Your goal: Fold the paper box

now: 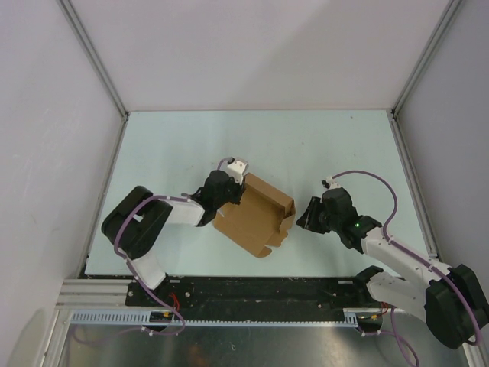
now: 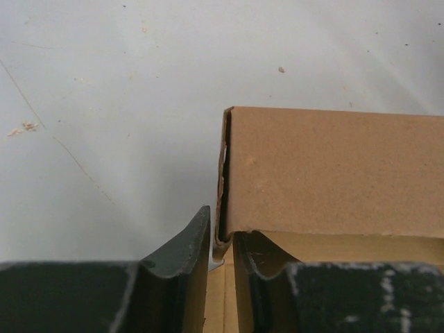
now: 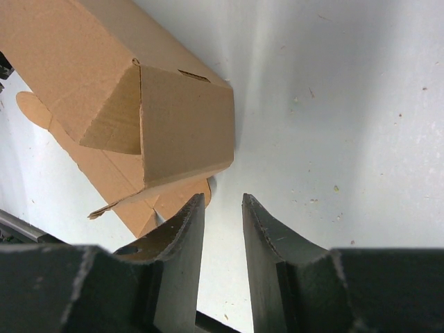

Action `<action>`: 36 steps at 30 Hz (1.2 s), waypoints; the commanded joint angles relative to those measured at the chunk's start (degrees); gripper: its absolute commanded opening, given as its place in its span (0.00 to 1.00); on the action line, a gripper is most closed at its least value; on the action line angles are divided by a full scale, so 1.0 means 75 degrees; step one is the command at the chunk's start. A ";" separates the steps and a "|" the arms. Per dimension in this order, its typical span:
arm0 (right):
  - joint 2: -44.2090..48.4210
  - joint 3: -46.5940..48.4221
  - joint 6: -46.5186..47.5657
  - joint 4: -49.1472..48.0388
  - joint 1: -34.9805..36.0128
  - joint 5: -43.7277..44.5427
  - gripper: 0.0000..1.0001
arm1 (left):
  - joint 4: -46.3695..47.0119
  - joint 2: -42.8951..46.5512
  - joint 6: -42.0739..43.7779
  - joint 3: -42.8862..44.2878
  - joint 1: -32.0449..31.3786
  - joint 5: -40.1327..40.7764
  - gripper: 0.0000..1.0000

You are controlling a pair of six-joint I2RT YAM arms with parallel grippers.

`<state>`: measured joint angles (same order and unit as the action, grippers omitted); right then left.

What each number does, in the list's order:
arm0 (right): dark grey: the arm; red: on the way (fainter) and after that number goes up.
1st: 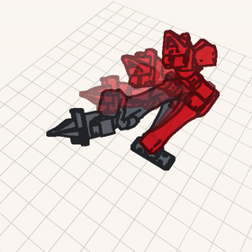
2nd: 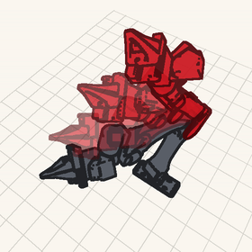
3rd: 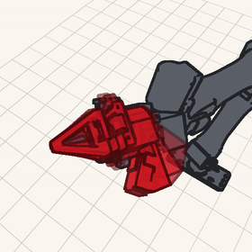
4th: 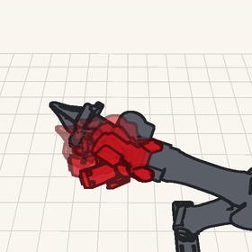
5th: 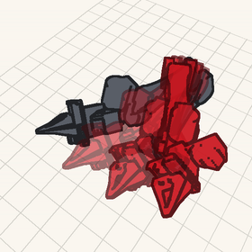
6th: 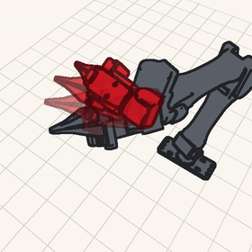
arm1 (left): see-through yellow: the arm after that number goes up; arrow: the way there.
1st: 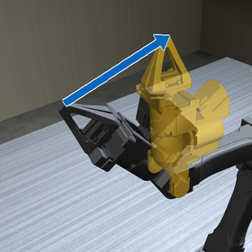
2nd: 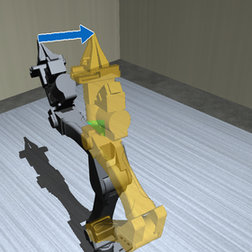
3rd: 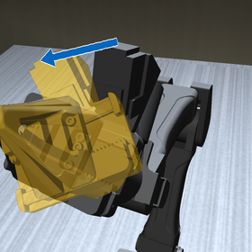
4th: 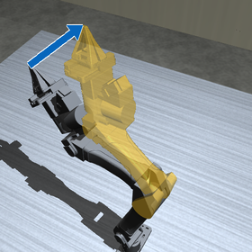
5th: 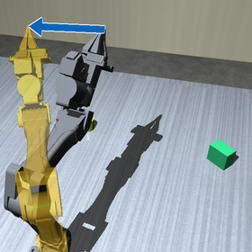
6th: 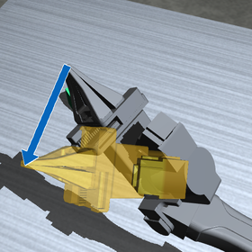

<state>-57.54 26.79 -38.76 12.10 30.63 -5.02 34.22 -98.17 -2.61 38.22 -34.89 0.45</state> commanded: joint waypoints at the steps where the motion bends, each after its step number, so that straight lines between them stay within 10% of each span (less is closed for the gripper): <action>1: -0.0027 -0.0009 0.0118 -0.0207 -0.0018 -0.0034 0.34 | 0.0336 -0.0047 -0.0038 0.0272 0.0047 -0.0399 0.21; 10: -0.0109 -0.0009 0.0106 -0.0312 -0.0030 -0.0034 0.34 | 0.0371 0.0116 -0.0460 0.0143 0.0047 -0.0599 0.04; 36: -0.0426 0.0003 0.1172 -0.1237 0.0228 -0.0714 0.41 | -0.0191 0.1476 -0.0917 -0.0971 -0.0304 0.0233 0.04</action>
<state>-59.92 26.79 -32.86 7.73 31.14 -7.86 32.84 -88.53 -8.19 30.48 -36.21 -0.12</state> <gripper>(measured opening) 0.402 0.091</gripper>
